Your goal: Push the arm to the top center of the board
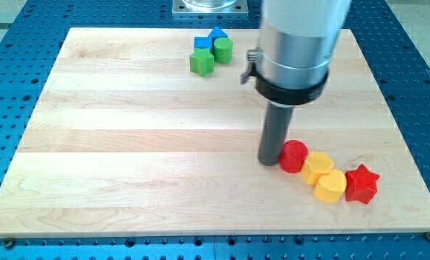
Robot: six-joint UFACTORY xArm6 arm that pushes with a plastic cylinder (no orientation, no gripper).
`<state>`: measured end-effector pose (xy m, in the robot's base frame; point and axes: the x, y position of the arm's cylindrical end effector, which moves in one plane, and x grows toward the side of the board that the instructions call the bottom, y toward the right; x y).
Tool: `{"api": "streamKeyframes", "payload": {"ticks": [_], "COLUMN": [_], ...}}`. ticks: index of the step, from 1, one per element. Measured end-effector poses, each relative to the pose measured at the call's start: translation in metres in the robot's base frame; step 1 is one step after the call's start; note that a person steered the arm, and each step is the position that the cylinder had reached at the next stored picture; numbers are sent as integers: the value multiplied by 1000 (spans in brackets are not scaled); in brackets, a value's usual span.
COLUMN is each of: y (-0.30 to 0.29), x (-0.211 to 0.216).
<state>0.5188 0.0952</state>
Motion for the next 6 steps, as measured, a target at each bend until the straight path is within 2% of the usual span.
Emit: {"api": "streamKeyframes", "payload": {"ticks": [1,2,3,4,6], "y": [20,-38,-157,-217,-239], "x": [16,17,8,-44,-194]}}
